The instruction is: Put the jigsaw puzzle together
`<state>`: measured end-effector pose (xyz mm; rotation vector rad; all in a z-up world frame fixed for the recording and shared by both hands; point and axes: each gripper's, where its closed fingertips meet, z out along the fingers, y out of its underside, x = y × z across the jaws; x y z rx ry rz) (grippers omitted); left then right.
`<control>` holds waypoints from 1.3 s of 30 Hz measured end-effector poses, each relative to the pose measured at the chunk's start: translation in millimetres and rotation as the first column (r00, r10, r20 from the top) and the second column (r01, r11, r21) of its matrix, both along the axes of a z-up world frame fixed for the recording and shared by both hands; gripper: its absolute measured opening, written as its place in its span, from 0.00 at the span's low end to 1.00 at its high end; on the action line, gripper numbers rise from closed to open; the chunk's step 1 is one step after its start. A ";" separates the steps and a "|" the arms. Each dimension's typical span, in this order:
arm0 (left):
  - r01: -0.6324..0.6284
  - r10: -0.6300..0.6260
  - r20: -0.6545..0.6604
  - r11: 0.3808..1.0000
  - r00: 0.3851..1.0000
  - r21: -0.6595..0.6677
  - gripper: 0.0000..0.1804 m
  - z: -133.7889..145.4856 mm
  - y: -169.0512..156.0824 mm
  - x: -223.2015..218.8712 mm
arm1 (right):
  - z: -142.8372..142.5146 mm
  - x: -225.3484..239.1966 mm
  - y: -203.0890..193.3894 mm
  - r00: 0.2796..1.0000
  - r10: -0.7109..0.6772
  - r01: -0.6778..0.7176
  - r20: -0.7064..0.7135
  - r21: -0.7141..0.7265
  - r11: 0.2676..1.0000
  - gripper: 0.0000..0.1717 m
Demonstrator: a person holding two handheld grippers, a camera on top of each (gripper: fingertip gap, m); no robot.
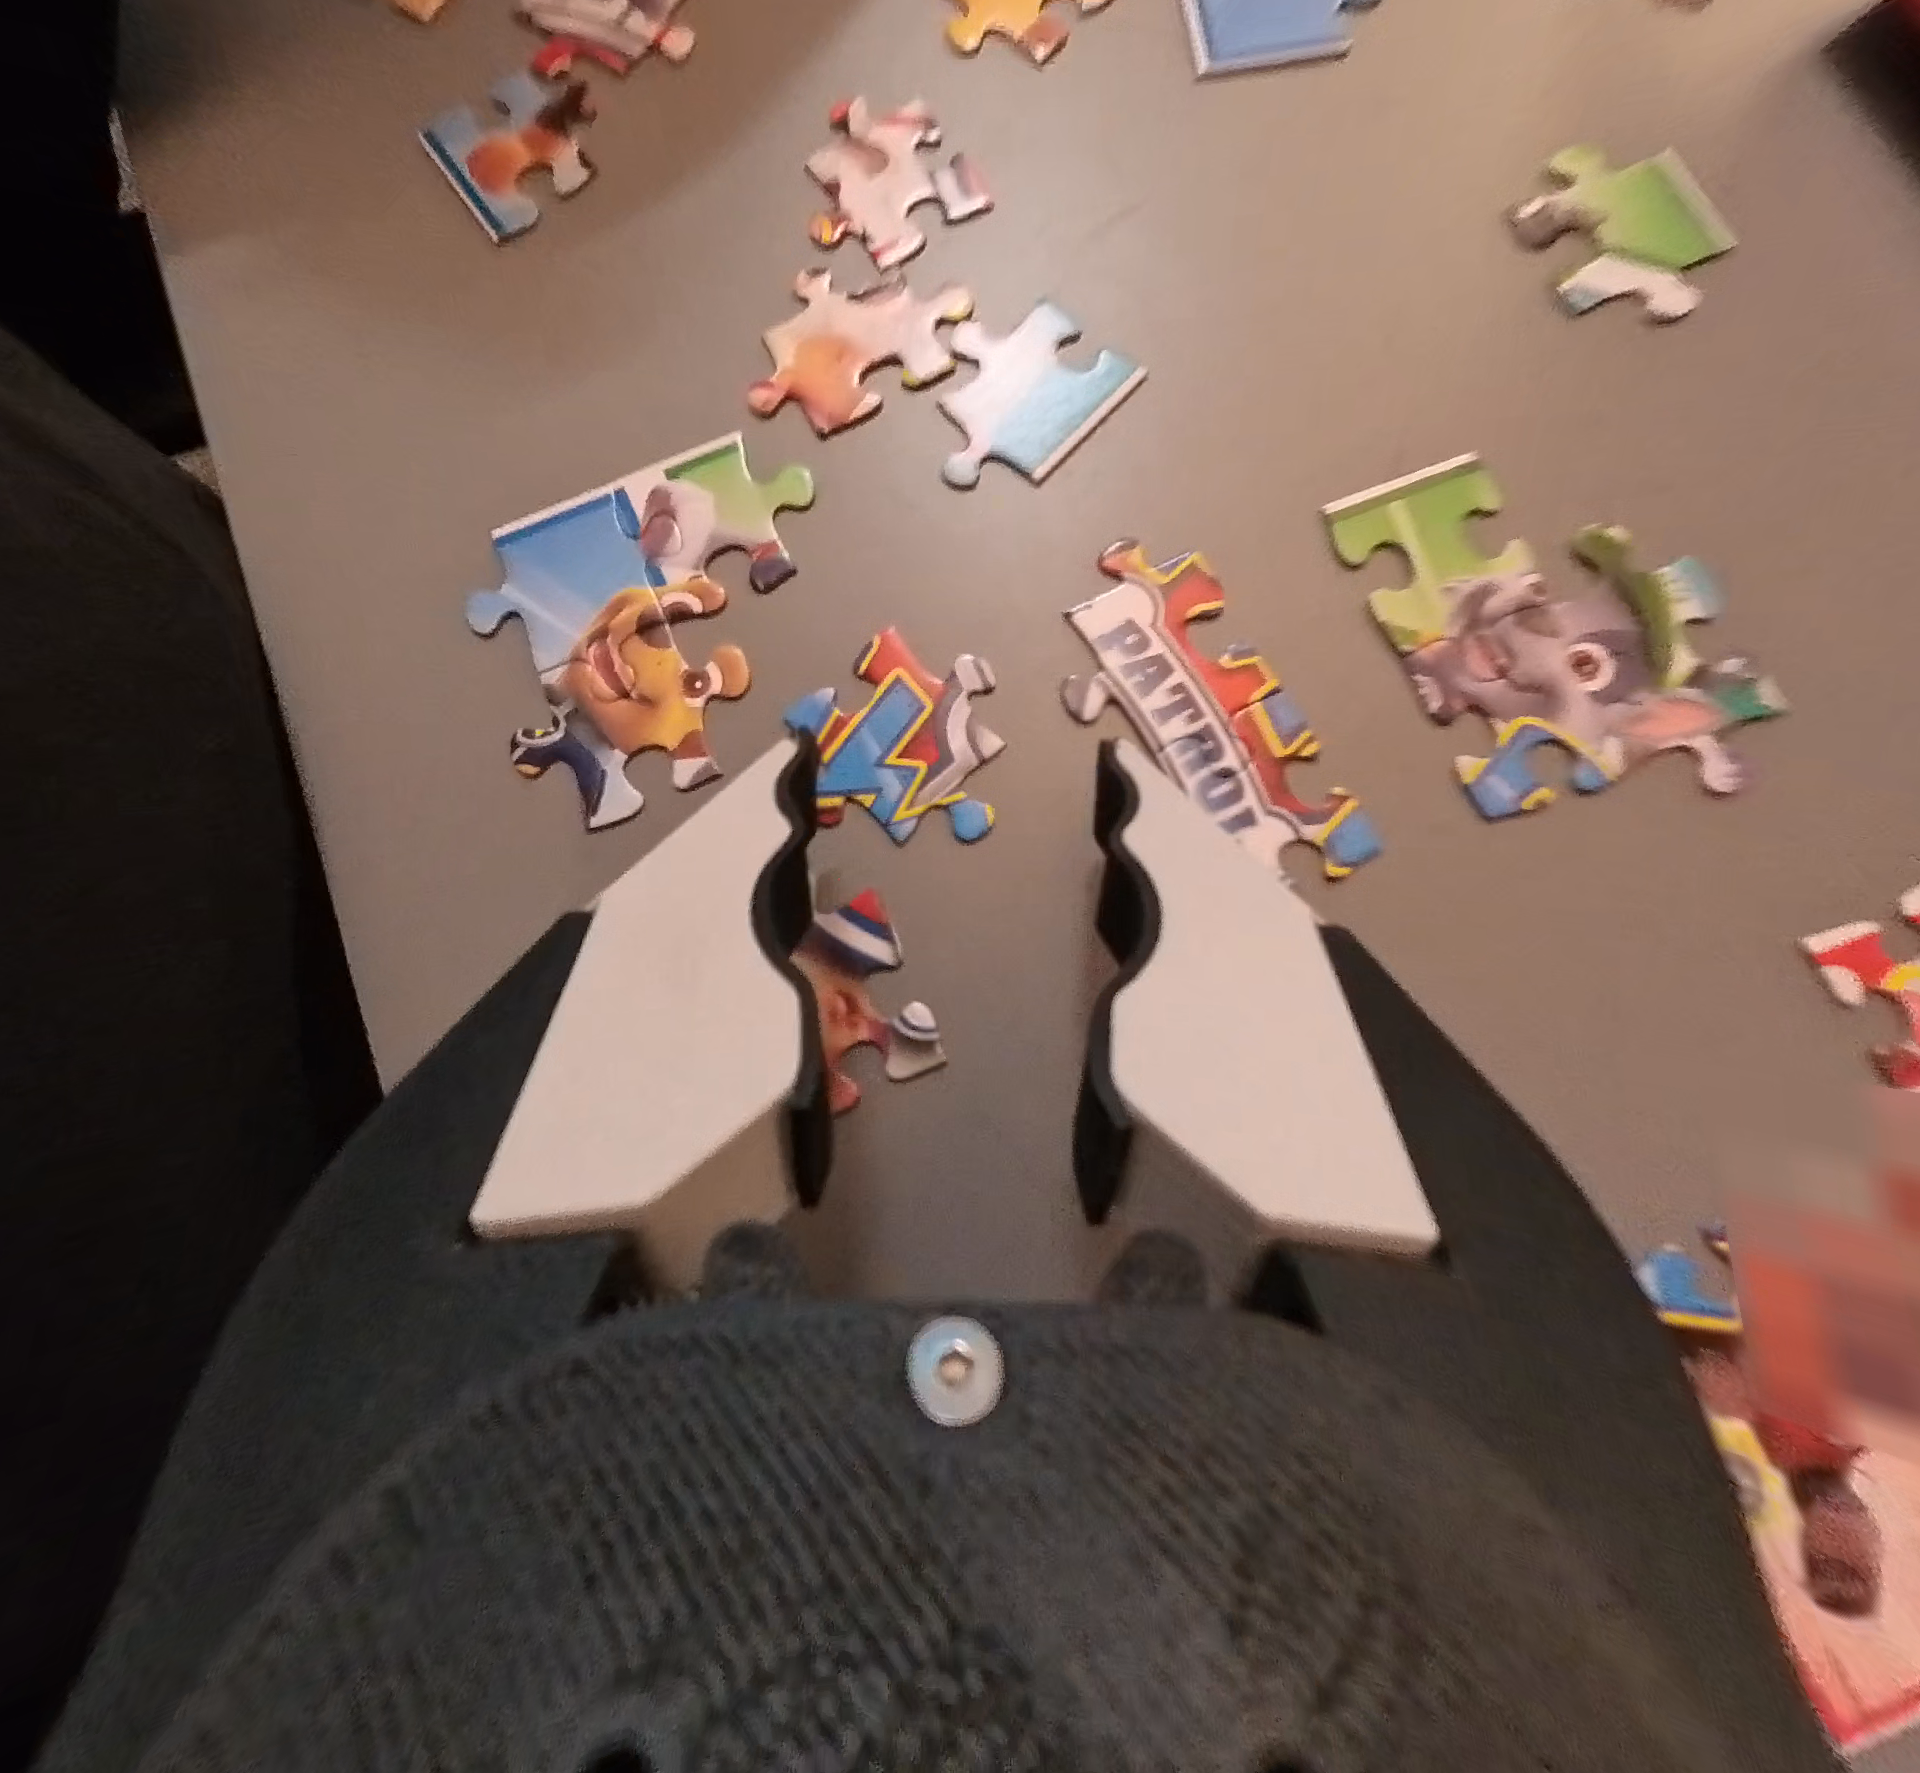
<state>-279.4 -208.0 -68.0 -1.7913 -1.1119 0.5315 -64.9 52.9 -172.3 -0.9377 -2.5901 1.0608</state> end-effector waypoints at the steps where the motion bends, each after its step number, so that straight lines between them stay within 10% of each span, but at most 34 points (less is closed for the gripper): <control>1: 0.000 0.000 -0.001 1.000 1.000 0.000 0.02 0.2 0.1 0.0 | -4.3 0.8 -1.4 1.000 0.003 -0.003 0.019 0.006 1.000 0.31; 39: 0.014 -0.014 0.003 1.000 1.000 0.024 0.02 0.7 2.6 0.6 | -19.0 12.2 -7.5 1.000 -0.011 0.011 0.004 0.080 0.997 0.16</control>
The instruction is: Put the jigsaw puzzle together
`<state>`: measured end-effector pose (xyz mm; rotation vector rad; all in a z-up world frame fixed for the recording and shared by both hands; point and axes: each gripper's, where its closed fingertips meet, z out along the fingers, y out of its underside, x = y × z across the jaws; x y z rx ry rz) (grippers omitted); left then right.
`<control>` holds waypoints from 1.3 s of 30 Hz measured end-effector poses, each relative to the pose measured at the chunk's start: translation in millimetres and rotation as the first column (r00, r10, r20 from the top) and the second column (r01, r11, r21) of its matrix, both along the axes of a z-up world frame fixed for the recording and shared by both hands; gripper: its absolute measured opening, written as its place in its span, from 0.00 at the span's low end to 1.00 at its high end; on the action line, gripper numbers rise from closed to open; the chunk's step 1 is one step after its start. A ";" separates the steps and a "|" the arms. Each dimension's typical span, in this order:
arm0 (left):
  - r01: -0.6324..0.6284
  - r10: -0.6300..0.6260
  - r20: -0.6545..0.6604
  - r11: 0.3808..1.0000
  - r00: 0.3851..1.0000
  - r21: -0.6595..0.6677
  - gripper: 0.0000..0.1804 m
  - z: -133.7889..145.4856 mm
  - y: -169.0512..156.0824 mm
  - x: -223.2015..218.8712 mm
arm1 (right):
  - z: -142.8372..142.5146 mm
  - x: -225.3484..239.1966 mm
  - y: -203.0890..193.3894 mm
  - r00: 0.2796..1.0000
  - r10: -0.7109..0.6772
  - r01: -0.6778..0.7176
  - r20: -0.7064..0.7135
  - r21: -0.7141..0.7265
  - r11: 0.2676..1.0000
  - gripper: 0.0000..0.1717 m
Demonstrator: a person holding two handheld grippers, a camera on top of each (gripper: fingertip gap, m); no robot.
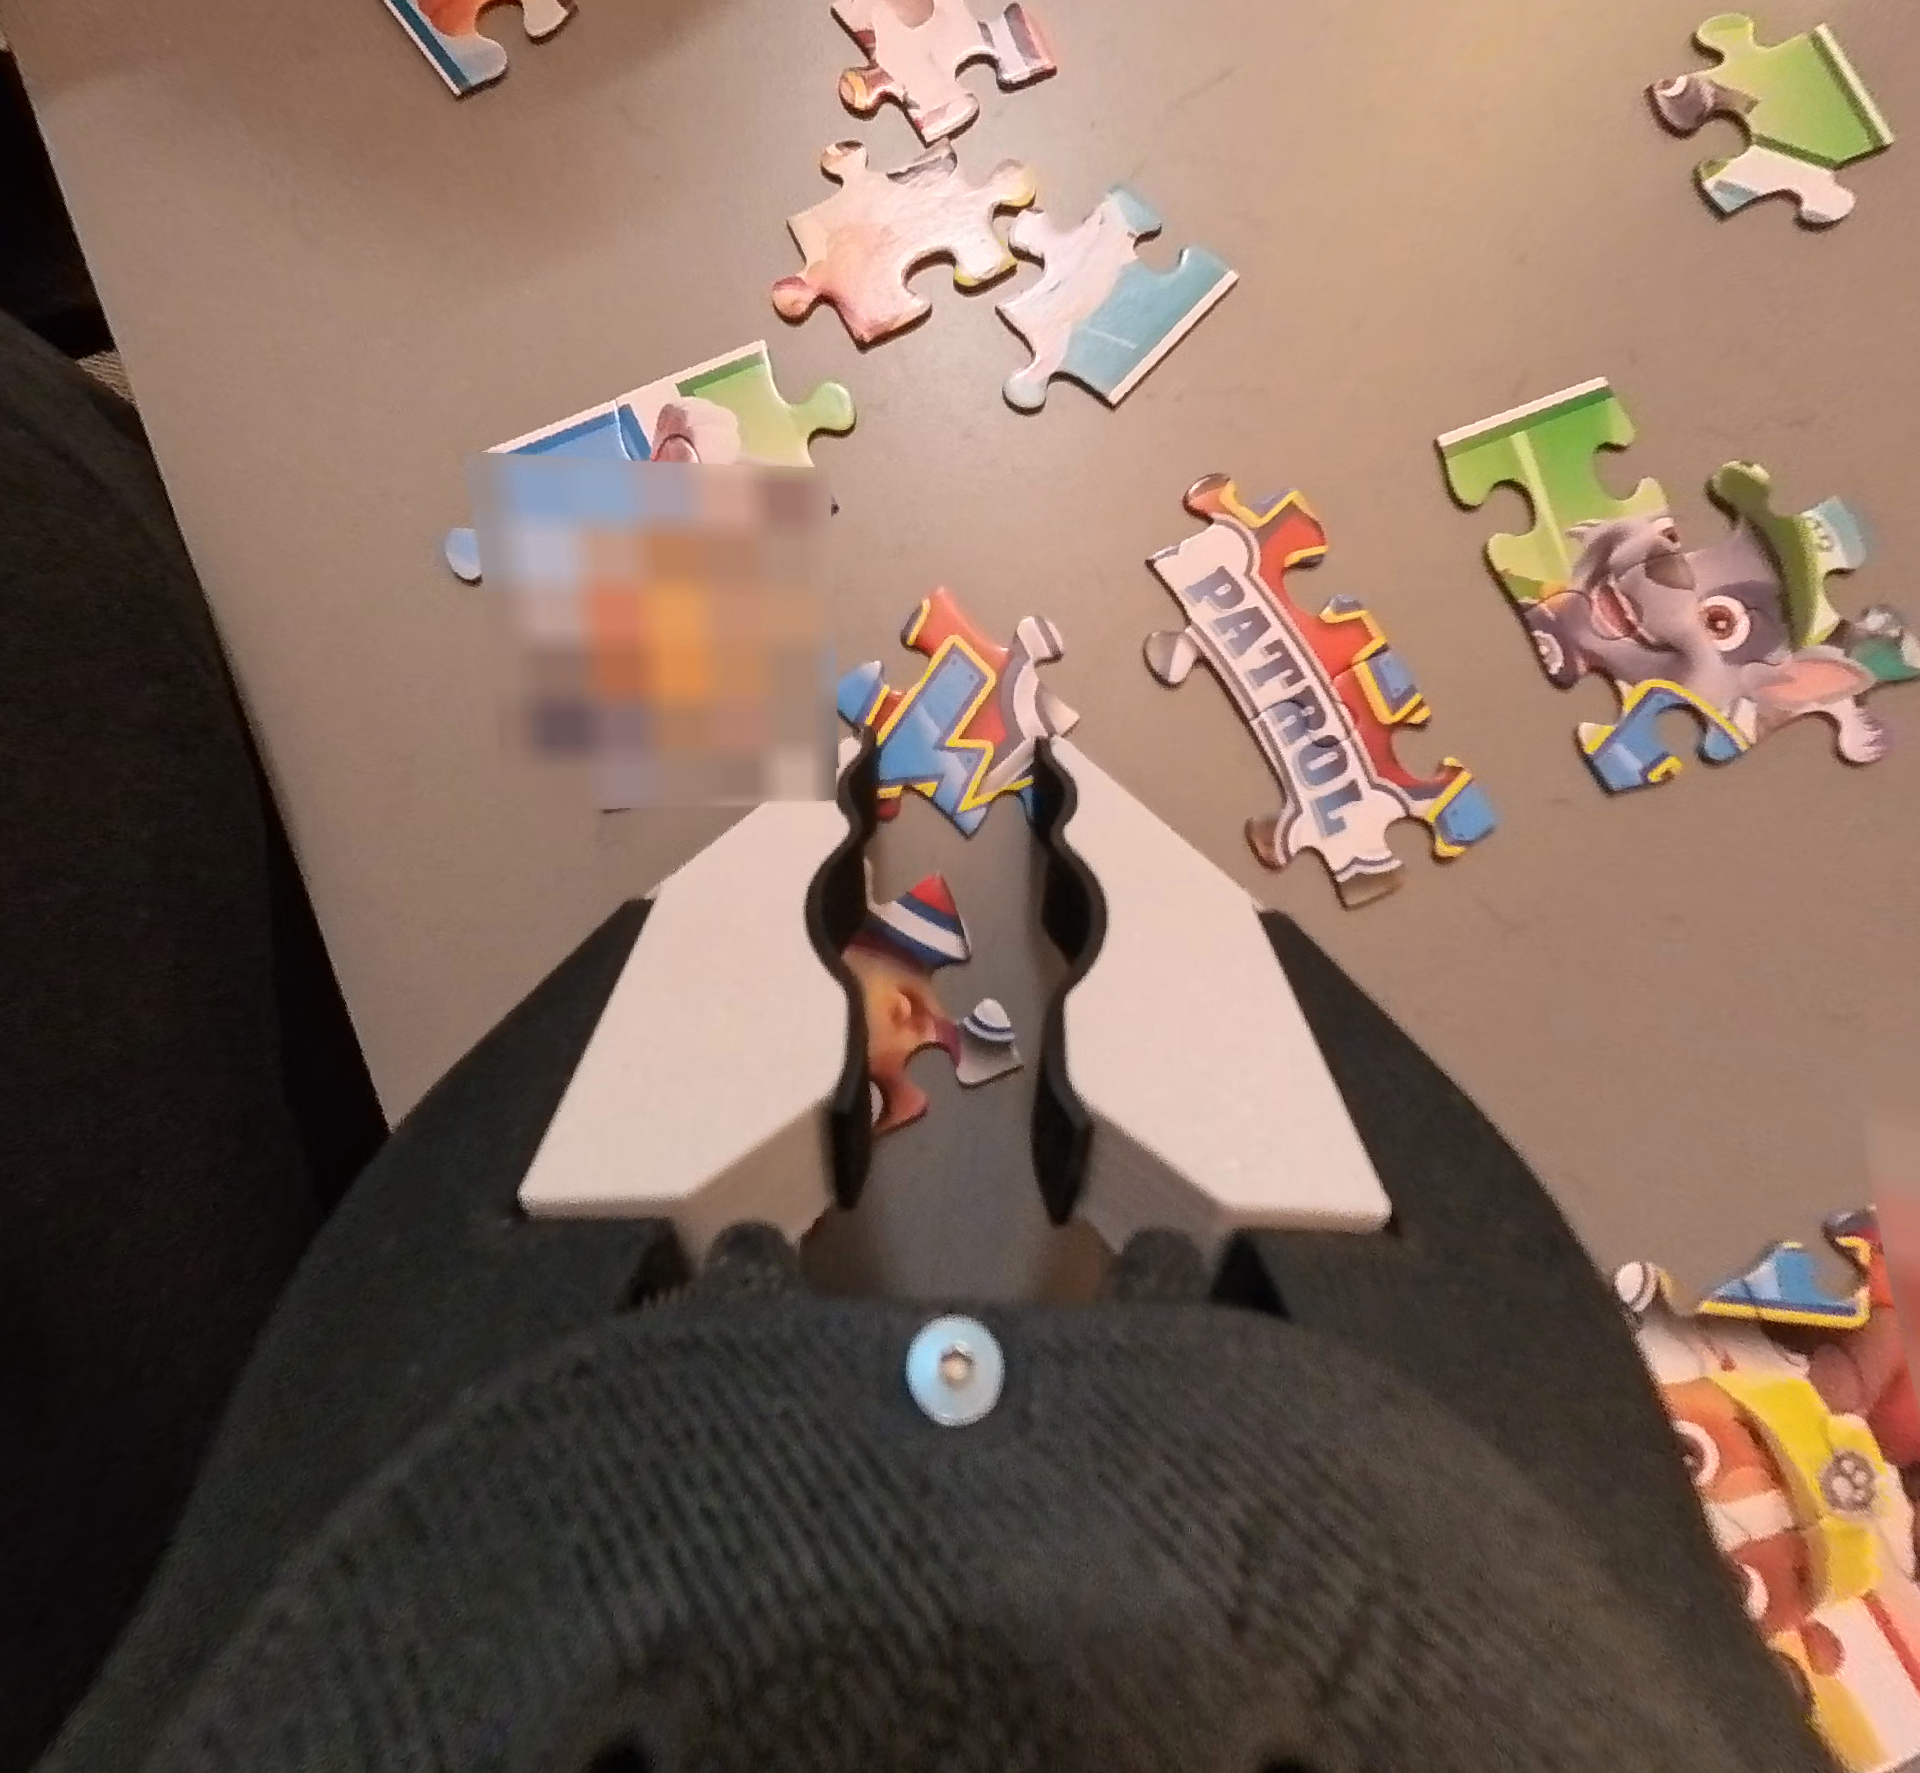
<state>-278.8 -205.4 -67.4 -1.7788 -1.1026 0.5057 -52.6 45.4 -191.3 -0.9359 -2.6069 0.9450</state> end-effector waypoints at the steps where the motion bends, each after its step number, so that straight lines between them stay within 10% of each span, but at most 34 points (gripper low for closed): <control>1: 0.001 -0.001 0.000 1.000 1.000 0.001 0.02 0.2 0.1 0.0 | 0.0 -0.1 0.6 1.000 -0.002 0.002 -0.001 0.001 1.000 0.16; 16: 0.006 -0.006 0.004 1.000 1.000 0.004 0.02 -1.2 1.2 -0.3 | 1.0 -1.1 8.1 1.000 -0.017 0.018 -0.025 0.024 1.000 0.12; 24: 0.009 -0.009 0.005 1.000 1.000 0.002 0.02 -1.6 2.6 -0.2 | -0.1 -6.4 8.6 0.998 -0.049 0.049 -0.025 0.005 0.999 0.28; 39: 0.010 -0.010 0.001 1.000 1.000 0.006 0.02 -0.1 2.6 0.7 | -0.1 -7.7 8.1 0.997 -0.078 0.078 -0.007 0.009 0.997 0.17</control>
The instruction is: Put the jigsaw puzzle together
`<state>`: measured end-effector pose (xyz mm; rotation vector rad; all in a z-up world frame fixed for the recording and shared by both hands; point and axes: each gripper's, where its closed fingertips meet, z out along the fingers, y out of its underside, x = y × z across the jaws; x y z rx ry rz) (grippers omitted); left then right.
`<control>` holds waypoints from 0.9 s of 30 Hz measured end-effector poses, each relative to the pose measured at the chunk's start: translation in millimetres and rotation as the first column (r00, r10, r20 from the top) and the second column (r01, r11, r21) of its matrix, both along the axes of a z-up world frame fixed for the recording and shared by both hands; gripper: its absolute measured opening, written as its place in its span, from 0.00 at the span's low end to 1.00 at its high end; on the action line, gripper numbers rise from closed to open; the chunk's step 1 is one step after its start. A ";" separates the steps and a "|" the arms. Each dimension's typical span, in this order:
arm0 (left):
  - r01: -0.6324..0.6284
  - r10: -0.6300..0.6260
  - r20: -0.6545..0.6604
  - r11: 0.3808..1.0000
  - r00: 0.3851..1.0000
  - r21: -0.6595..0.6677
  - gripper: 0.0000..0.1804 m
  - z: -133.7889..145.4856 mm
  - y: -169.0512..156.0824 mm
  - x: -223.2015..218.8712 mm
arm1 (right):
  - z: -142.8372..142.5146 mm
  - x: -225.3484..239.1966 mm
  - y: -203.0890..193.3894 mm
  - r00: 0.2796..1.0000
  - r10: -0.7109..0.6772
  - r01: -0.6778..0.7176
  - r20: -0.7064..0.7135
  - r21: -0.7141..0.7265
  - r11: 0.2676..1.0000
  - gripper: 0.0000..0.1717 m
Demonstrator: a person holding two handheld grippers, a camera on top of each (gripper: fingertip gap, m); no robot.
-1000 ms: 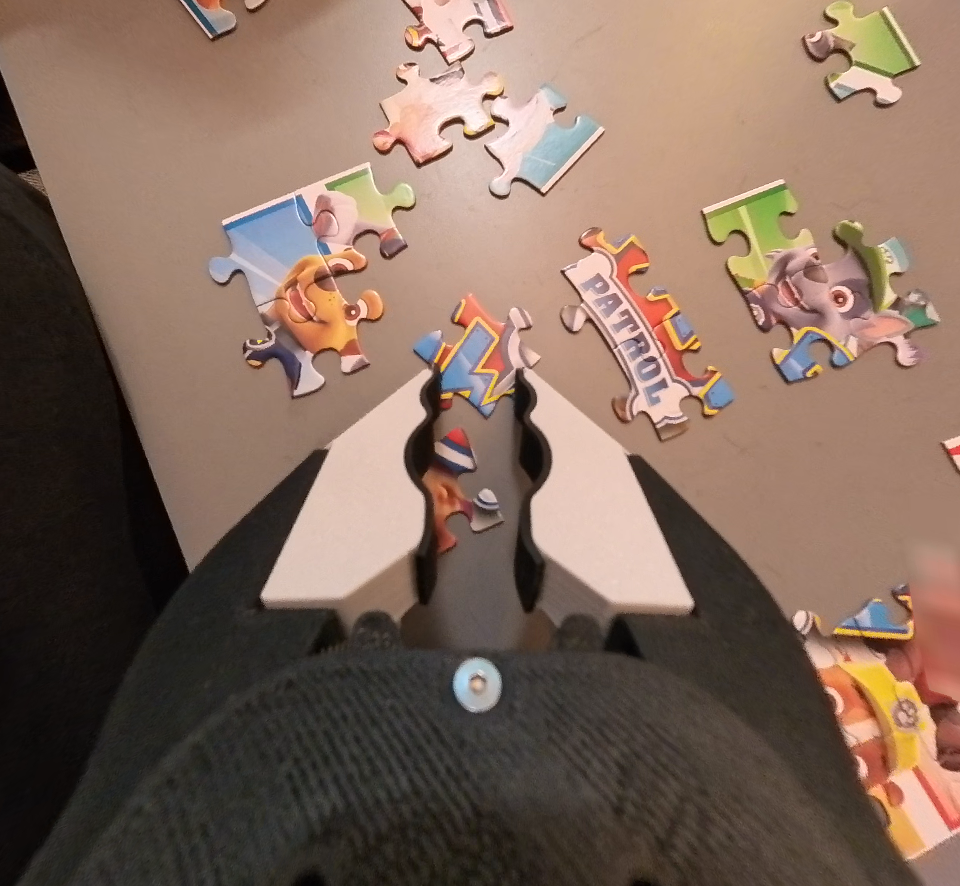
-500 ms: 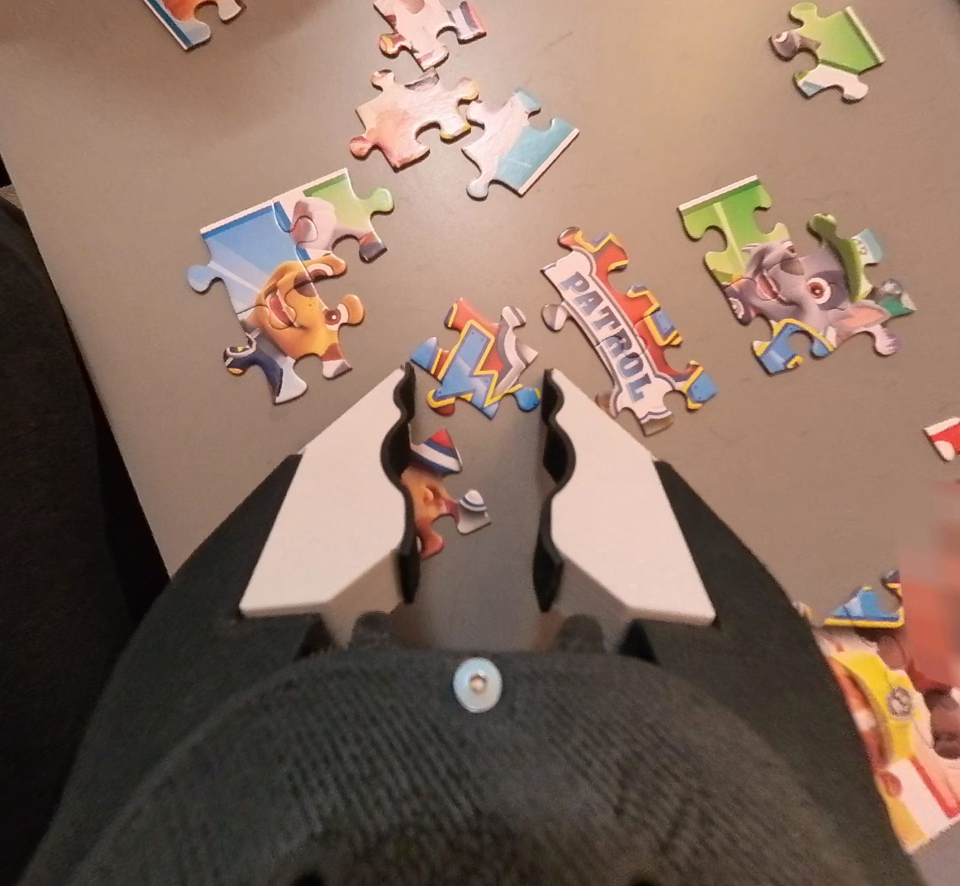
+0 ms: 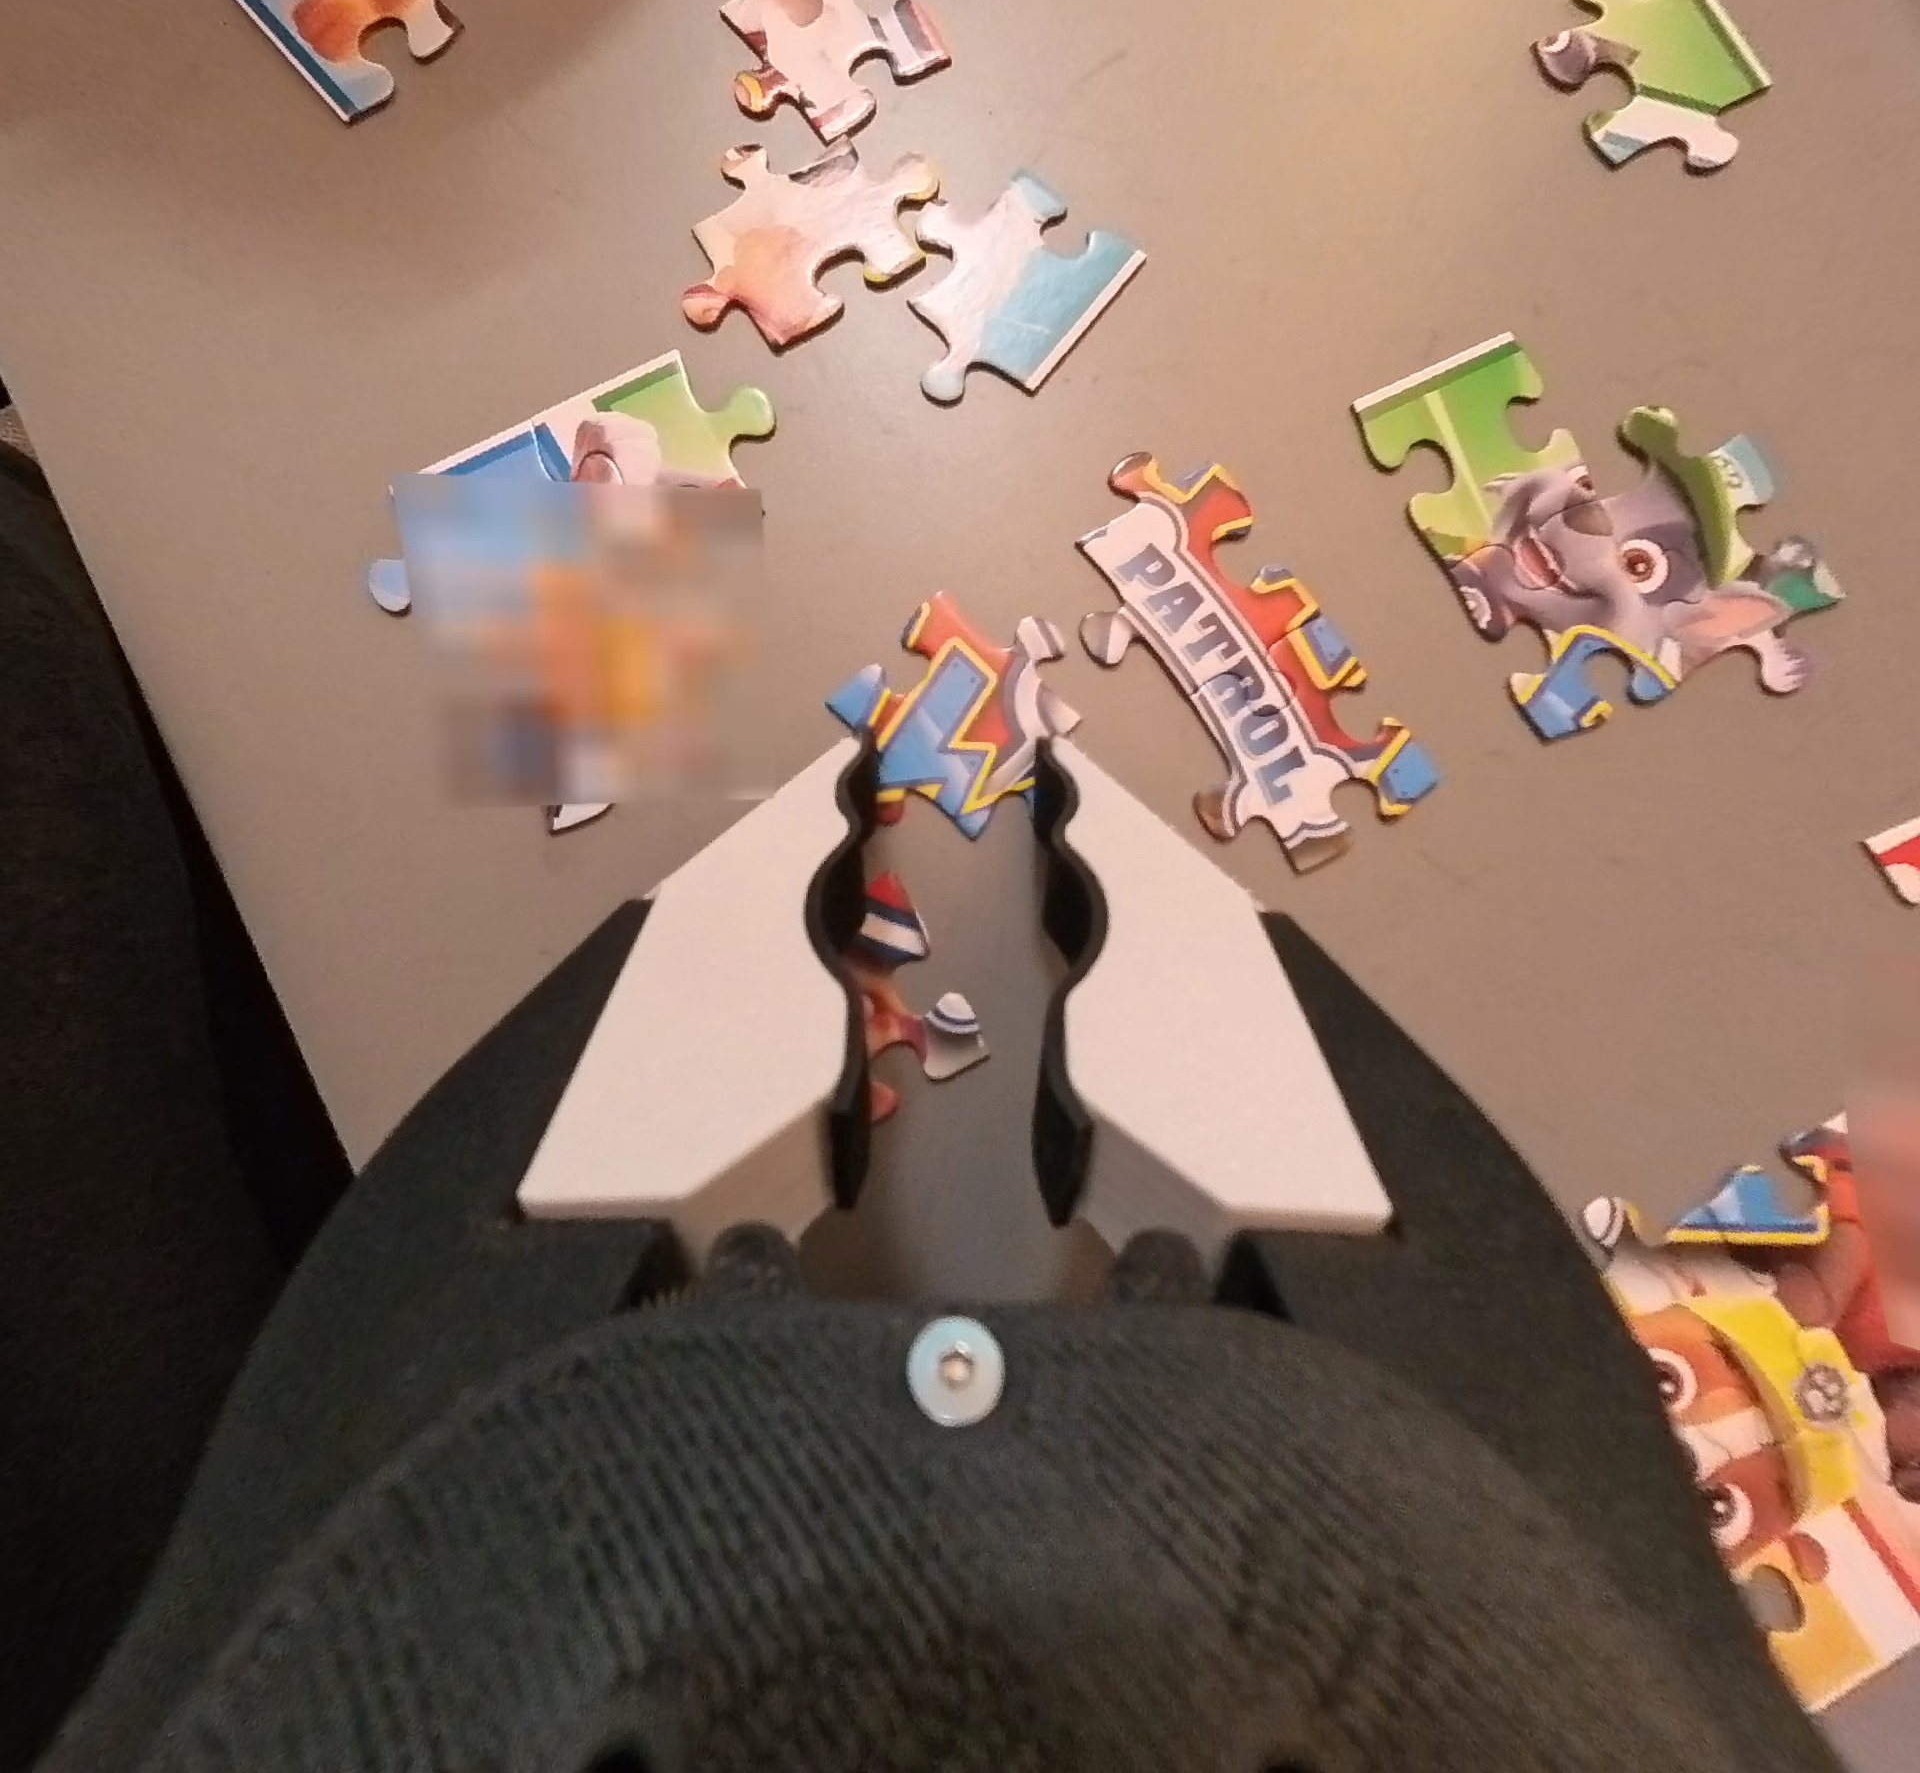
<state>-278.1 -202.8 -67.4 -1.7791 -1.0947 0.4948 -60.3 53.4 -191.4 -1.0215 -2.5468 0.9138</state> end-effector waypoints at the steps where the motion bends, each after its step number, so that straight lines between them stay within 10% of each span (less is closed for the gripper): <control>1: 0.000 0.000 0.000 1.000 1.000 0.001 0.02 0.0 0.1 0.0 | 0.1 0.5 -0.1 1.000 0.001 -0.001 0.001 -0.001 1.000 0.16; 8: 0.083 -0.083 0.010 0.996 0.996 0.037 0.04 1.4 28.2 7.1 | 0.1 3.2 6.4 1.000 -0.017 0.017 0.009 -0.009 1.000 0.16; 19: 0.616 -0.613 0.143 0.787 0.777 0.026 0.09 -47.8 238.0 109.9 | 0.0 4.6 73.1 0.976 -0.216 0.216 0.007 0.022 0.976 0.15; 27: 0.690 -0.652 0.260 0.719 0.712 -0.087 0.14 -91.1 277.1 146.8 | 0.6 3.8 88.3 0.963 -0.270 0.270 -0.006 -0.030 0.962 0.15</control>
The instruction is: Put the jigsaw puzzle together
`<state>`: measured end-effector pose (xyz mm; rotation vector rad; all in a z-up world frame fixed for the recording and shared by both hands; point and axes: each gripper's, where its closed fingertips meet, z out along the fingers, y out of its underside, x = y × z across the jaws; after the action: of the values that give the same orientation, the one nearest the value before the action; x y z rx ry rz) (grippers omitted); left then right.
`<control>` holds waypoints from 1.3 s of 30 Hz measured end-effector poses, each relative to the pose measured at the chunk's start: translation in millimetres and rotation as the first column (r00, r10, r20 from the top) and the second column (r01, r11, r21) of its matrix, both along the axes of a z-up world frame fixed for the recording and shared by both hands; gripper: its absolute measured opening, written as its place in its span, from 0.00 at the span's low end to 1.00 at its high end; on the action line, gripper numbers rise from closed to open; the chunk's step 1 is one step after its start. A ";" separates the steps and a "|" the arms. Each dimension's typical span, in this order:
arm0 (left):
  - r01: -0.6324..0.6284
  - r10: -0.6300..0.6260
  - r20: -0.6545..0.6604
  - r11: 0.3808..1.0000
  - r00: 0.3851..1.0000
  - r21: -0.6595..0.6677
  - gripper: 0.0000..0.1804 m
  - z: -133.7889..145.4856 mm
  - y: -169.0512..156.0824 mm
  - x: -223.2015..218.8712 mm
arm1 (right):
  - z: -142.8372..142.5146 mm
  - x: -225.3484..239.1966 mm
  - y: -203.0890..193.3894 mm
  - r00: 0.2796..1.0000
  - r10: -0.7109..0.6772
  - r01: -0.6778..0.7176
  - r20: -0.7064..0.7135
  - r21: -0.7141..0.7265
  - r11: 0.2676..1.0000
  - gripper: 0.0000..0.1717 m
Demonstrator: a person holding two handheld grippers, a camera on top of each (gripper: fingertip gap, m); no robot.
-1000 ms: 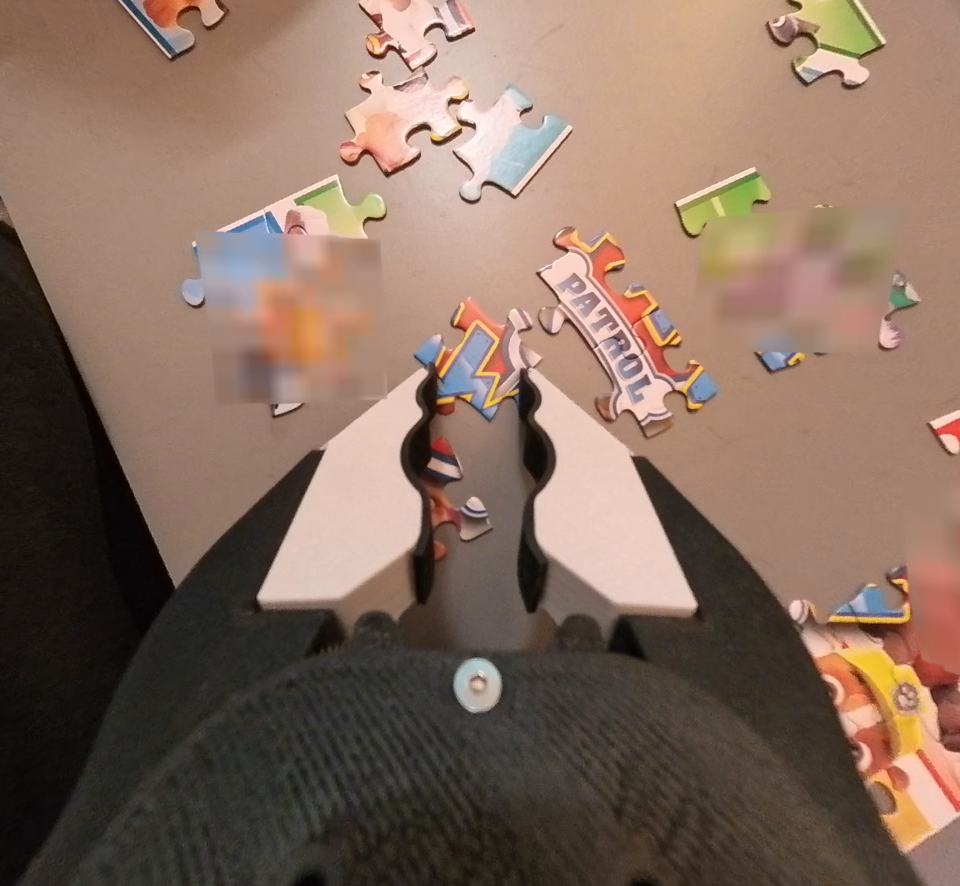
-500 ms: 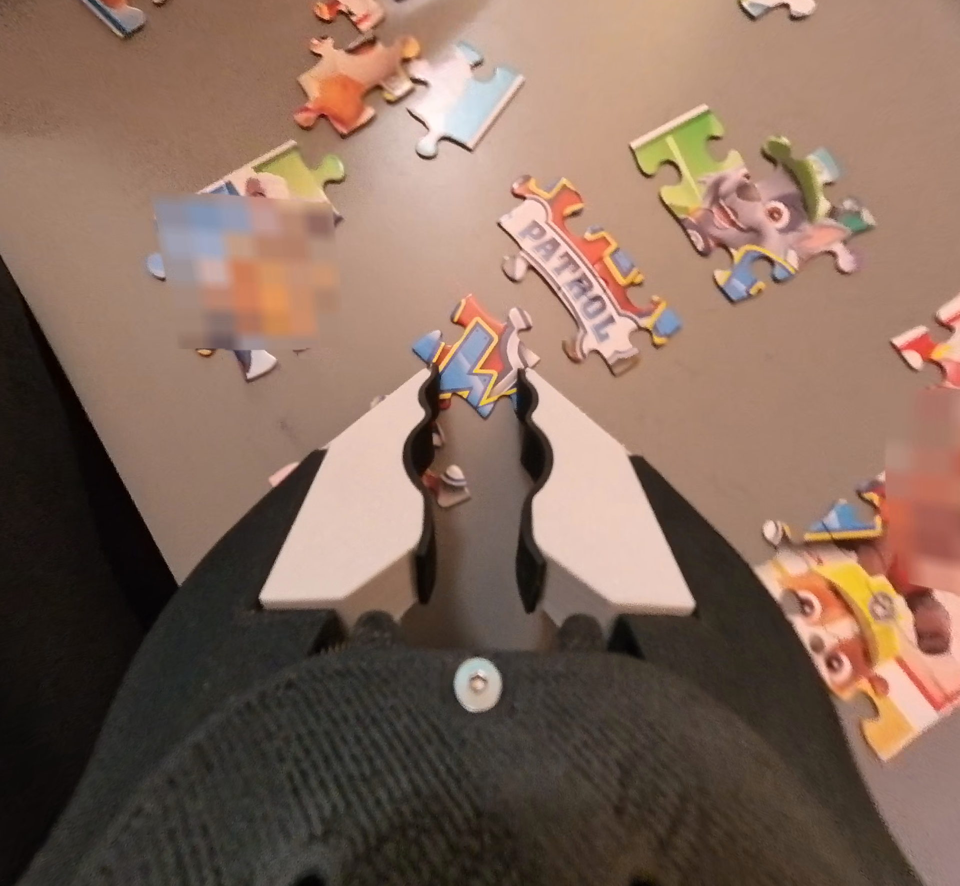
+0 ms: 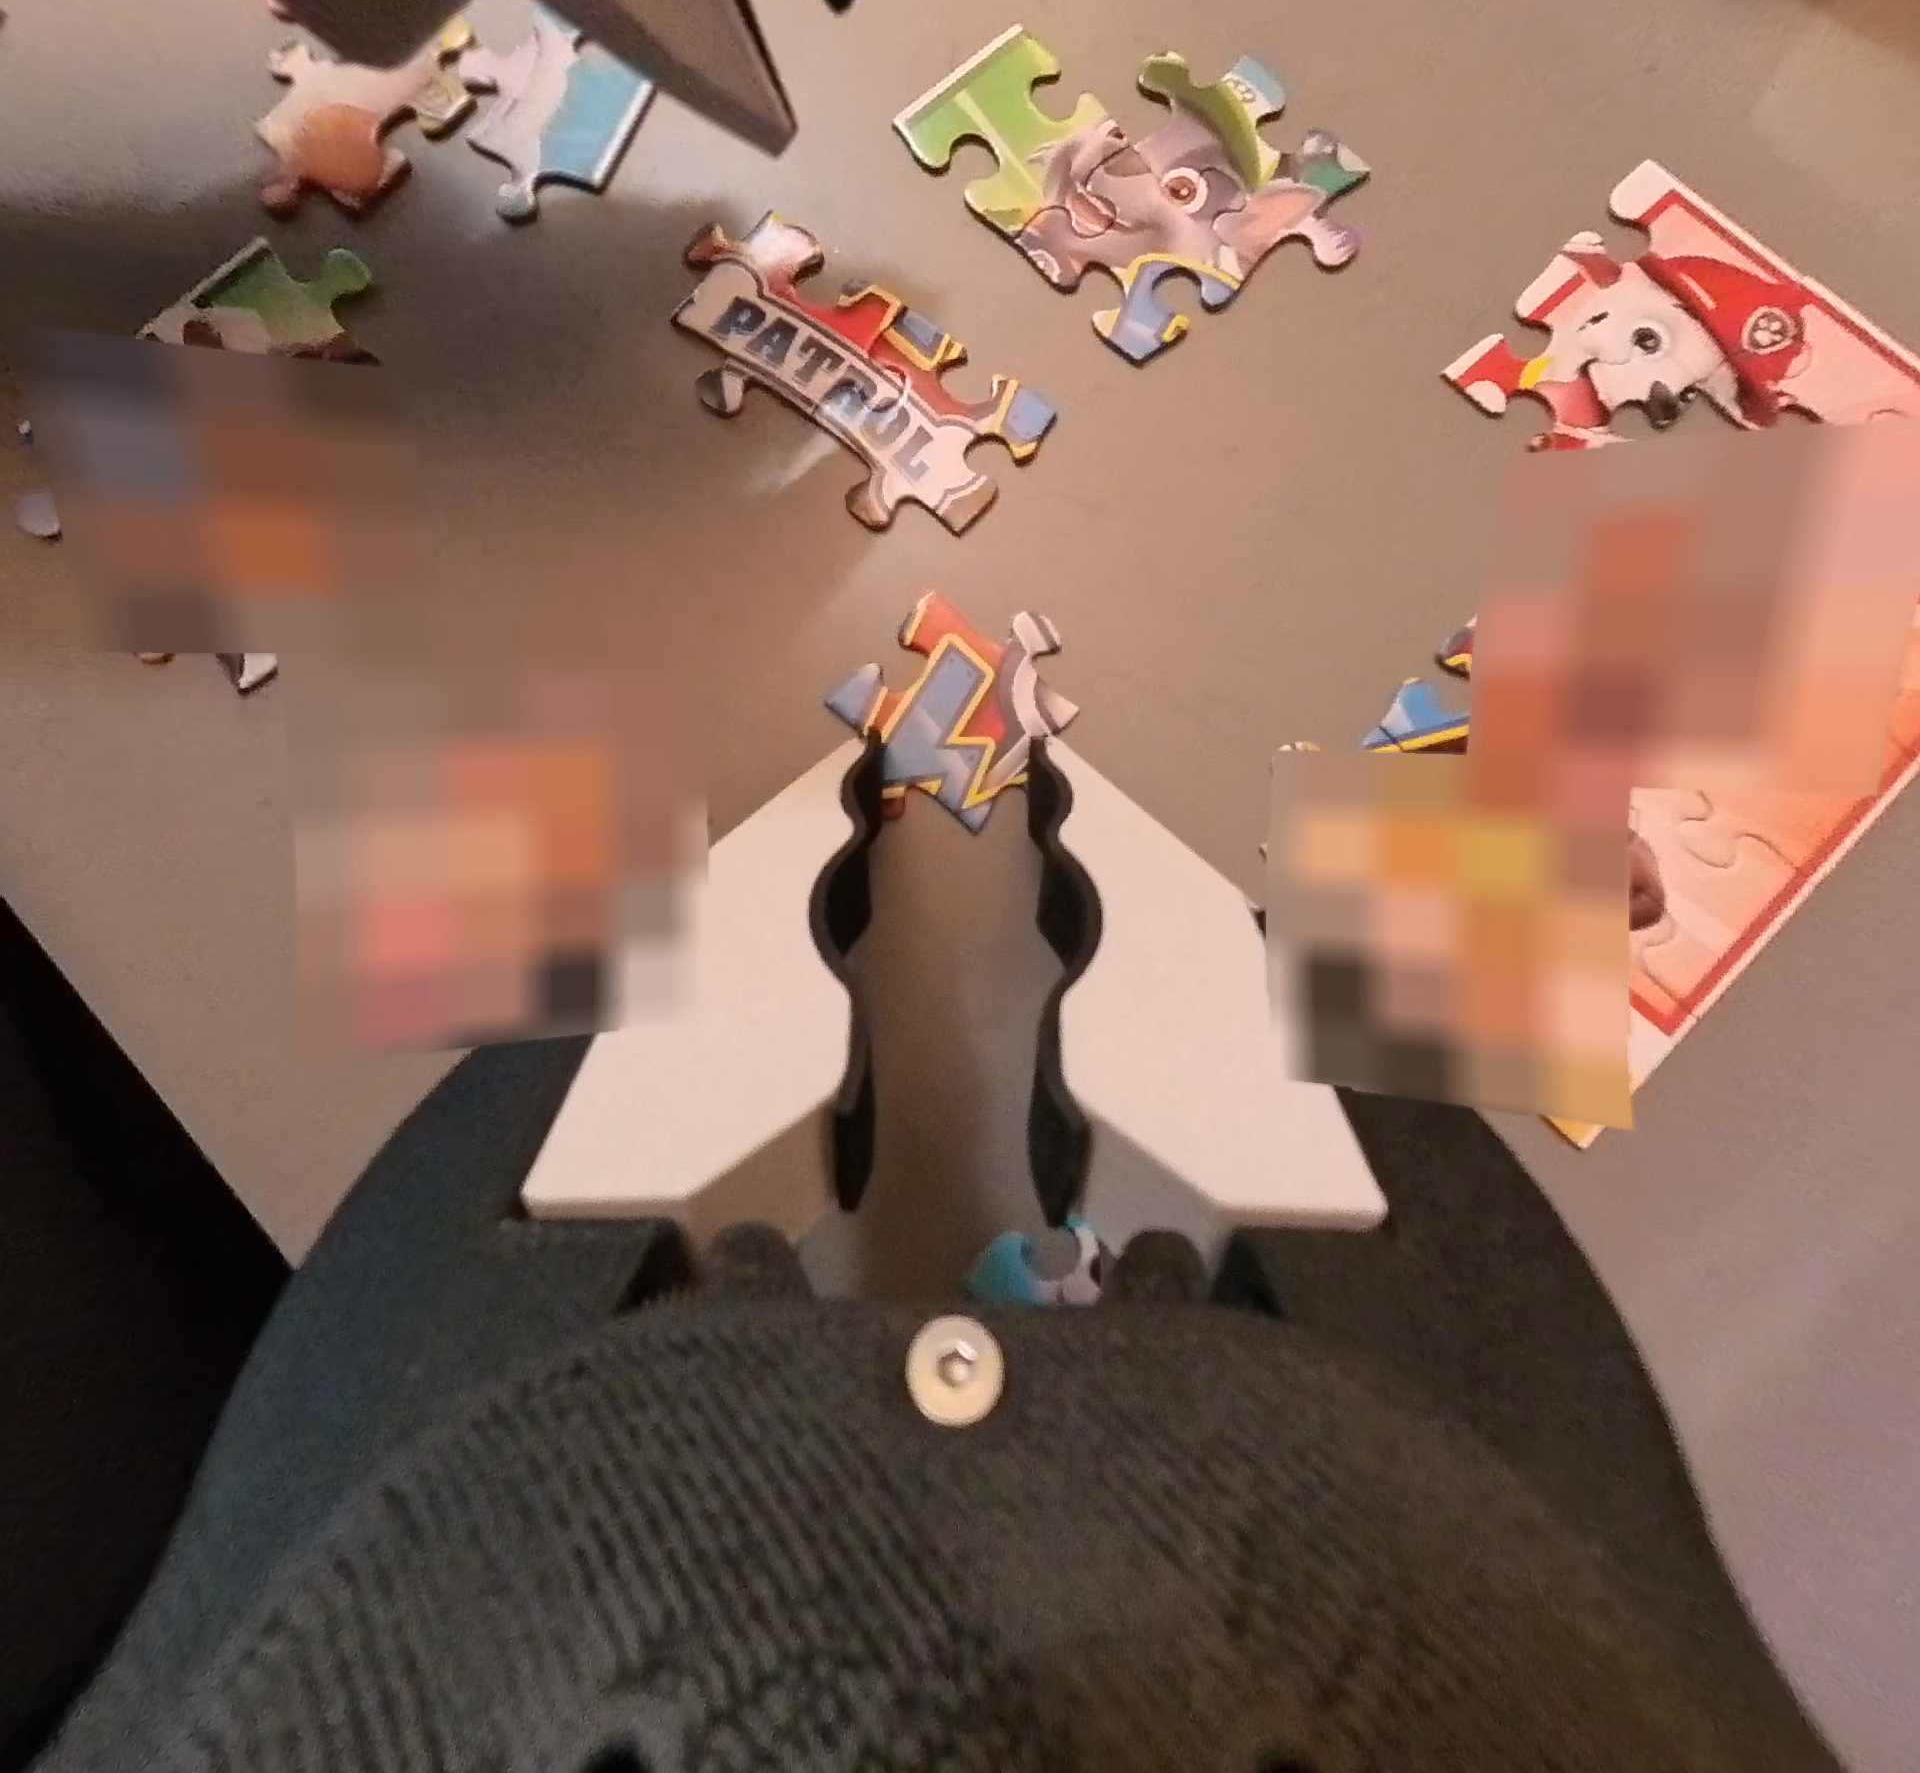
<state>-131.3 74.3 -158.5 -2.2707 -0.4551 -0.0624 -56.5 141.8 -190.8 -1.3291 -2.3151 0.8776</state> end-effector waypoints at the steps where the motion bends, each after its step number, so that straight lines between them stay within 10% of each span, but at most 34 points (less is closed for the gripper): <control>1: -0.002 0.002 0.008 1.000 1.000 -0.001 0.16 -1.2 0.9 2.8 | 0.0 -0.2 0.7 1.000 0.001 -0.001 -0.003 0.003 1.000 0.15; 39: 0.123 -0.132 -0.070 0.985 0.989 -0.124 0.17 -34.6 17.8 31.8 | 30.1 3.9 50.3 0.968 -0.167 0.152 -0.188 -0.089 0.984 0.19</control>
<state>-99.5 92.1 -193.2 -2.4091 -0.2786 -0.0114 -52.6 192.1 -160.7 -1.3713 -2.0156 1.0006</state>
